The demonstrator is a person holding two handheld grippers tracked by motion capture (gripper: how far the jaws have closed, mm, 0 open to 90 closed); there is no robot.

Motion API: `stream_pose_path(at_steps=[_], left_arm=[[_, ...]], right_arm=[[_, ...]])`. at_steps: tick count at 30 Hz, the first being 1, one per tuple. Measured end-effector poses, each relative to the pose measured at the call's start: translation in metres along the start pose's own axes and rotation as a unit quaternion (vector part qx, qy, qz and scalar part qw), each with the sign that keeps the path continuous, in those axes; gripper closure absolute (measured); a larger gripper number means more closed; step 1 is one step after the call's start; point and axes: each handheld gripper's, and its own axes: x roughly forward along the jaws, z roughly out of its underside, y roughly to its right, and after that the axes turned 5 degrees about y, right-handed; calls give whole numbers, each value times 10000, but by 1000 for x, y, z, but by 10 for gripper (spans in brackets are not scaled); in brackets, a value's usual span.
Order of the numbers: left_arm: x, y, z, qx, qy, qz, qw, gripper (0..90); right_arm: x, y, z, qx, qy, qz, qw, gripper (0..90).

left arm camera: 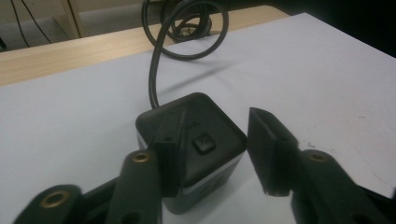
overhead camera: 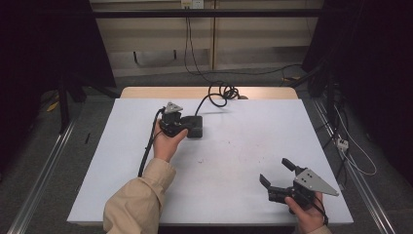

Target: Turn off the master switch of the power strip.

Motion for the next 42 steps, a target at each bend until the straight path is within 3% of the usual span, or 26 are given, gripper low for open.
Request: stream_pose_path(at_steps=[6, 13, 18, 25, 42], left_arm=[[-5, 1, 2, -117, 32, 140, 9998, 406], [-17, 1, 4, -59, 98, 279, 9995, 297], [-25, 1, 6, -48, 182, 334, 9993, 255], [-35, 2, 11, 60, 113, 488, 9987, 189], [-61, 0, 28, -59, 139, 783, 9968, 144]], right_arm=[[0, 0, 0, 19, -10, 1, 10000, 38], [0, 1, 0, 6, 2, -1, 10000, 38], [0, 0, 0, -2, -9, -14, 10000, 38], [0, 0, 0, -1, -13, -5, 10000, 38], [0, 0, 0, 0, -10, 6, 10000, 38]])
